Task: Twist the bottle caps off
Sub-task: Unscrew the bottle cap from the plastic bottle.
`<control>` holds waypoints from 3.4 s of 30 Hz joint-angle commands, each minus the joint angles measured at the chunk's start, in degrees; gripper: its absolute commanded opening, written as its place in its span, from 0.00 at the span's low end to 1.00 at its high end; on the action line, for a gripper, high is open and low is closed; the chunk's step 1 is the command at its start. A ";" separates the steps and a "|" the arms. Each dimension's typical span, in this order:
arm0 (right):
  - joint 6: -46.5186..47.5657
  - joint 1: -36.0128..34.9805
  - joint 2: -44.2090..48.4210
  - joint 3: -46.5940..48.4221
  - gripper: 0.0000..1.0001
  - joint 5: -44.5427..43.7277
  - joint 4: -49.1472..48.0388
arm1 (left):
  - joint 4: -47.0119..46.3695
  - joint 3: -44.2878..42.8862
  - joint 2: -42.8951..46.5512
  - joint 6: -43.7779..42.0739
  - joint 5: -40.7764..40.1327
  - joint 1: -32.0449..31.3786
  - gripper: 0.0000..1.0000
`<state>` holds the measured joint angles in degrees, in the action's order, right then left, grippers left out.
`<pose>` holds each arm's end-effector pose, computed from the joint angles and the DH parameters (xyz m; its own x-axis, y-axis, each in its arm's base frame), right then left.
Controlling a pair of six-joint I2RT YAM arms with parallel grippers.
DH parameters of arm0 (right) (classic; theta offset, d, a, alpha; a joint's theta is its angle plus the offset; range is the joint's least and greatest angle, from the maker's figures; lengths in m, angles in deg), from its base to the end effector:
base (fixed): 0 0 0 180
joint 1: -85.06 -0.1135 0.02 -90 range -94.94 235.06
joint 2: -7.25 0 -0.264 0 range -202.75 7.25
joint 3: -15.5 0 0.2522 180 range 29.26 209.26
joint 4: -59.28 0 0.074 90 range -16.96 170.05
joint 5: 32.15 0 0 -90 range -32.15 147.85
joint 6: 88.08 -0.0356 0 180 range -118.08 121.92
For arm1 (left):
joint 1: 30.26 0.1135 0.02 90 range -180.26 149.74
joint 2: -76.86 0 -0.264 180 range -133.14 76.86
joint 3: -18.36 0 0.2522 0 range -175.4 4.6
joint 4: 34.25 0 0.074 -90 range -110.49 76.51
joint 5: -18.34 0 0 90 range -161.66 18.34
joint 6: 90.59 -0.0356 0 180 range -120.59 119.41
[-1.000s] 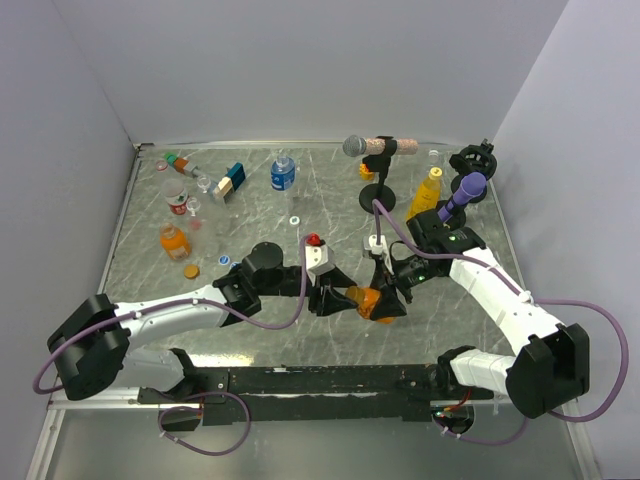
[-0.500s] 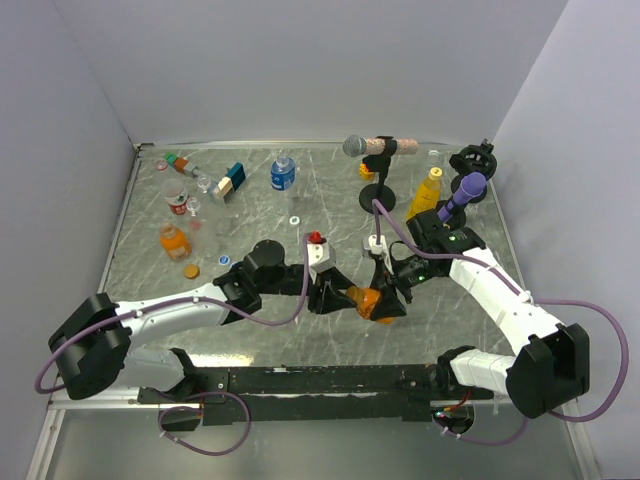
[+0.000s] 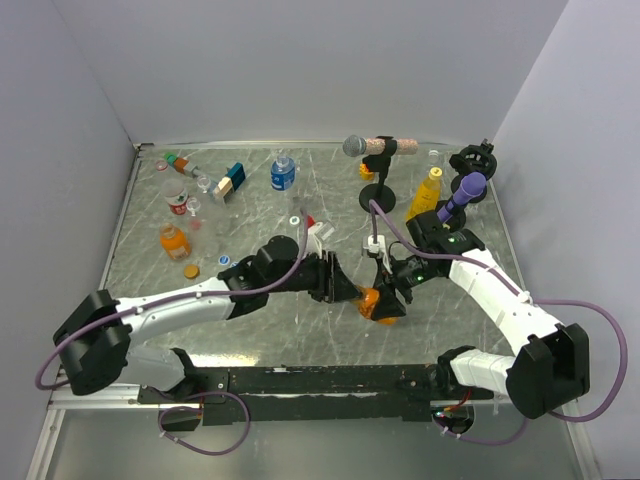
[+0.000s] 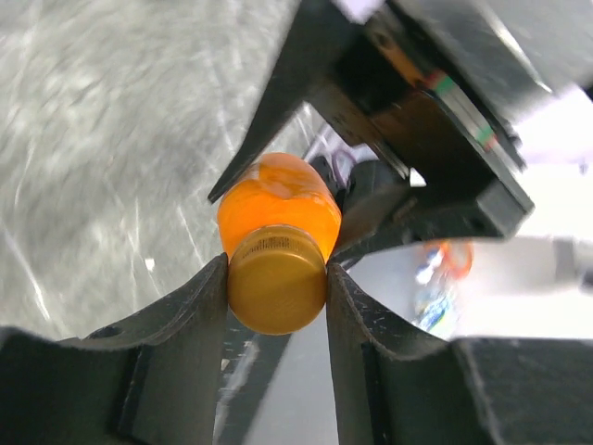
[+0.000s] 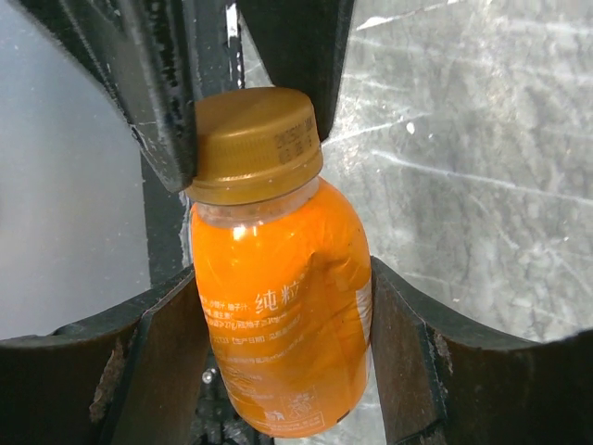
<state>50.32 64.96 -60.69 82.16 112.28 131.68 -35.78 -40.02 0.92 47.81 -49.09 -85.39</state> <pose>0.1775 0.0958 0.2616 -0.2884 -0.5687 -0.7703 -0.9492 0.0639 0.3081 0.1598 -0.2532 0.2640 -0.8291 -0.0180 -0.5589 0.5250 0.3190 -0.7891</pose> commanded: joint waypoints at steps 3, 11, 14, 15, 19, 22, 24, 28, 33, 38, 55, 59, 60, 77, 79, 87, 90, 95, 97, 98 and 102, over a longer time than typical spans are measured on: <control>0.03 -0.12 1.76 0.53 0.08 0.94 -6.60 | 19.58 -7.13 3.00 17.07 -19.13 -5.50 0.01; -0.33 -0.12 2.37 0.27 0.08 0.50 -6.95 | 18.20 -7.42 2.19 16.91 -20.90 -6.39 0.24; -0.24 -0.12 2.29 0.27 0.08 0.58 -6.86 | 15.73 -3.82 6.23 16.02 -21.68 -6.13 0.62; -0.24 -0.03 2.11 0.36 0.08 0.67 -6.78 | 12.51 -2.15 8.16 15.59 -21.95 -5.95 0.71; -0.15 -0.12 2.02 0.36 0.08 0.85 -6.69 | 6.51 5.06 15.63 13.48 -22.39 -5.34 0.95; -0.06 -0.12 1.94 0.36 0.08 0.94 -6.69 | 0.02 10.50 20.90 7.70 -19.68 -4.55 0.99; 0.11 -0.12 2.02 0.44 0.08 1.11 -6.51 | -5.25 14.28 24.25 0.41 -16.61 -4.02 0.97; 1.16 -0.12 1.94 0.45 0.08 1.90 -5.81 | -15.37 21.49 27.25 -14.26 -10.27 -3.84 0.96; 3.36 -0.12 2.55 -0.17 0.08 3.31 -4.85 | -17.14 22.04 26.20 -33.78 -5.44 -3.84 0.96; 7.66 -0.12 2.90 -0.96 0.08 5.77 -3.35 | -19.07 18.35 19.10 -46.19 -0.16 -3.75 0.98; 9.96 -0.12 4.13 -1.84 0.09 6.30 -2.82 | -20.04 5.51 1.85 -44.89 12.58 -1.38 0.66; 9.87 -0.20 4.40 -1.84 0.09 6.21 -2.91 | -22.59 6.21 1.58 -42.87 12.15 -1.20 0.60; 9.87 -0.12 4.40 -1.93 0.09 6.30 -2.91 | -23.11 6.47 1.67 -42.69 11.71 -1.20 0.59; 9.52 -0.12 3.87 -1.66 0.09 6.03 -2.91 | -19.96 7.09 3.34 -42.34 11.45 -0.50 0.23; 9.17 -0.20 3.69 -1.66 0.09 5.95 -3.08 | -18.73 6.65 3.43 -41.03 11.45 -0.59 0.11; 8.20 -0.12 3.43 -1.49 0.08 5.24 -3.61 | -14.00 6.92 6.42 -18.82 -0.66 -1.73 0.01; 8.11 -0.12 3.34 -1.40 0.08 5.33 -3.61 | -9.42 5.43 6.25 -10.11 -4.28 -3.22 0.01; 7.76 -0.12 3.17 -1.49 0.08 5.16 -3.87 | 0.06 2.62 5.37 2.63 -11.99 -5.51 0.01; 7.67 -0.20 3.34 -1.49 0.08 5.07 -3.96 | 5.86 0.95 5.28 9.74 -16.83 -5.77 0.01; 7.67 -0.12 3.34 -1.49 0.08 5.07 -4.05 | 8.15 0.42 5.28 12.91 -18.33 -6.04 0.01; 7.67 -0.12 3.25 -1.49 0.08 5.07 -3.96 | 12.73 -1.51 4.40 22.42 -21.95 -7.18 0.01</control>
<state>56.15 64.74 -57.81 80.13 115.43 130.65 -32.87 -38.53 6.04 53.27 -63.19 -91.47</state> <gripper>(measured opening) 0.675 0.461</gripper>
